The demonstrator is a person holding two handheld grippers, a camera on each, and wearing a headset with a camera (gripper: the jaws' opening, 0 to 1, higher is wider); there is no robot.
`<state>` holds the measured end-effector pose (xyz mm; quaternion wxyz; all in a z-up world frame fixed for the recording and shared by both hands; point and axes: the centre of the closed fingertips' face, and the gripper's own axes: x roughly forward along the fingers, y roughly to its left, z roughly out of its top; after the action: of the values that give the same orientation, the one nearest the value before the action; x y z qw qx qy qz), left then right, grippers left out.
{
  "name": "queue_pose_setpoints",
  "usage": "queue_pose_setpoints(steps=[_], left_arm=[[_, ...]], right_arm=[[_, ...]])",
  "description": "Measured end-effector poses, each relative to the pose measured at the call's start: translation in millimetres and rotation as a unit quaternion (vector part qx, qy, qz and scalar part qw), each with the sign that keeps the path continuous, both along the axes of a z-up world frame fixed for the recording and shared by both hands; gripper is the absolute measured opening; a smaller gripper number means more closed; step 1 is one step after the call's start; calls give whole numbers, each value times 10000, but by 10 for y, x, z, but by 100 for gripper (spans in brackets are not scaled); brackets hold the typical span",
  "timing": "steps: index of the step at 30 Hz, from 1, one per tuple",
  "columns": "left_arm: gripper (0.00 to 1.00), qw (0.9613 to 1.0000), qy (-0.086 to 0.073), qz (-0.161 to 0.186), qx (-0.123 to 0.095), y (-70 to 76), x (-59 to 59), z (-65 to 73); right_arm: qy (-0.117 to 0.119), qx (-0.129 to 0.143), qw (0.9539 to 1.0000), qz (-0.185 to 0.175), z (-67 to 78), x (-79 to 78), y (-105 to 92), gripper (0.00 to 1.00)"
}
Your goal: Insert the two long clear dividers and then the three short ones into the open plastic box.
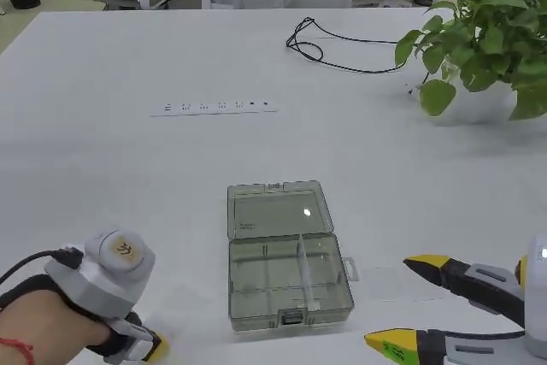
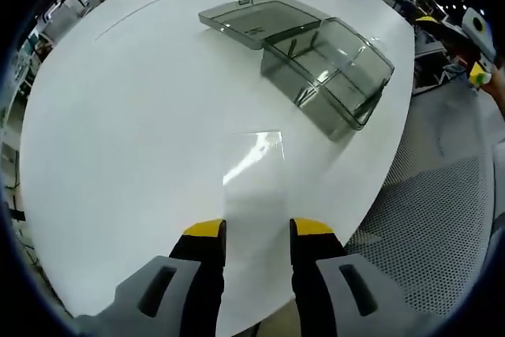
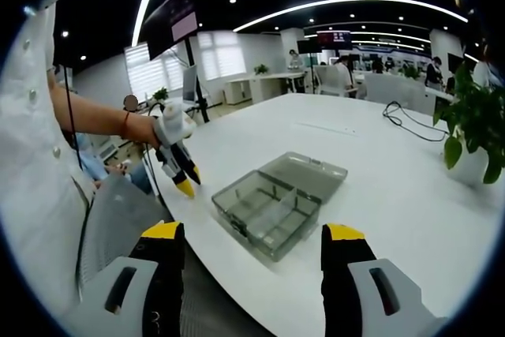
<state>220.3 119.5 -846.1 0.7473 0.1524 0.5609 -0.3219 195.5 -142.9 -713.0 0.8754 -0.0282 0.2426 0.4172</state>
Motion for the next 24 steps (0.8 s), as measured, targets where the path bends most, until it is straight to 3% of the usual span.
queue_pose_setpoints(steps=[10, 24], left_arm=[[30, 9984, -50, 377, -427, -25, -28, 80], [30, 9894, -280, 850, -1145, -109, 24, 399]], right_arm=[[0, -111, 9999, 119, -8, -5, 20, 72], [83, -221, 9995, 188, -36, -6, -39, 77]])
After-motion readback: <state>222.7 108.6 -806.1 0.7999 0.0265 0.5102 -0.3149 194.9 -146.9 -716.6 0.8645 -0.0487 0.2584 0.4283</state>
